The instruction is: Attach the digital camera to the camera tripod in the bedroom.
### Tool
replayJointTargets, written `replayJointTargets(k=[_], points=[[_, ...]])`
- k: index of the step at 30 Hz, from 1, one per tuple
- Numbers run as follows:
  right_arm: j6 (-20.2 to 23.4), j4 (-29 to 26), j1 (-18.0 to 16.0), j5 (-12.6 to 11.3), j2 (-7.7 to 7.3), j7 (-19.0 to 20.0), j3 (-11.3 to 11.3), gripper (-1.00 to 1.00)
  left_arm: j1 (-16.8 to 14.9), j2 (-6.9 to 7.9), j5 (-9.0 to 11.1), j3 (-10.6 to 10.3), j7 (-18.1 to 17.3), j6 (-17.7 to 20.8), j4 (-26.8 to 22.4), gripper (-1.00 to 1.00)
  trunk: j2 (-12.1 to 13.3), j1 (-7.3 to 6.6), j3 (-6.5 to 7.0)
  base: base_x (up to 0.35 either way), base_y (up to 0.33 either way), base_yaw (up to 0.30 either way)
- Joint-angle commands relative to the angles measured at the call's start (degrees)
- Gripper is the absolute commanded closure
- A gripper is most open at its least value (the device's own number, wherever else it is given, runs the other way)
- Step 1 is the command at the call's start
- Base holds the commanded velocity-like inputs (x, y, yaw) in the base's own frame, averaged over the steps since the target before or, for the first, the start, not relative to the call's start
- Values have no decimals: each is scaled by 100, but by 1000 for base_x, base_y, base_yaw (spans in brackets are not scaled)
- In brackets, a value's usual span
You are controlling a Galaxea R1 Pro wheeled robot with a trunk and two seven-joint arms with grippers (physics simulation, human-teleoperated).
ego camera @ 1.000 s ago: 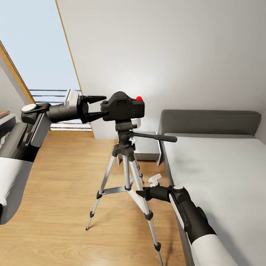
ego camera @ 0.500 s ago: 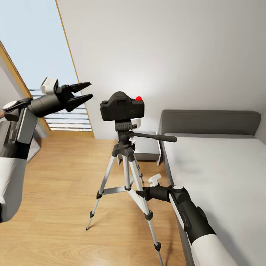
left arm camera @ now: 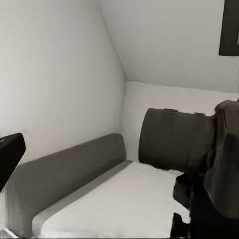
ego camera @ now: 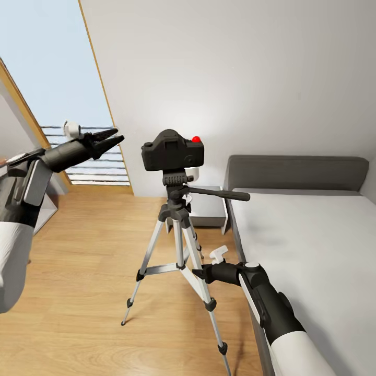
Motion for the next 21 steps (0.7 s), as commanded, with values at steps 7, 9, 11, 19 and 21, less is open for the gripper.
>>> replayJointTargets(k=[7,9,11,19,21], points=[[-27,-7,-4,124,4,34,-14,100,-5,88,43,4,143,1,807,-100,-12,3,-11,0,0,0],[-27,-7,-4,124,4,32,-15,100,-7,102,25,6,201,-20,1025,-100,-12,3,-11,0,0,0],[-26,-7,-4,123,4,34,-15,100,-7,131,15,7,281,-38,1330,-100,-12,3,-11,0,0,0],[-26,-7,-4,123,4,38,-16,100,-8,256,-13,2,980,-622,2958,-100,-12,3,-11,0,0,0],[-26,-7,-4,123,4,38,-16,100,-9,271,-6,1,1168,-843,3286,-100,-12,3,-11,0,0,0]])
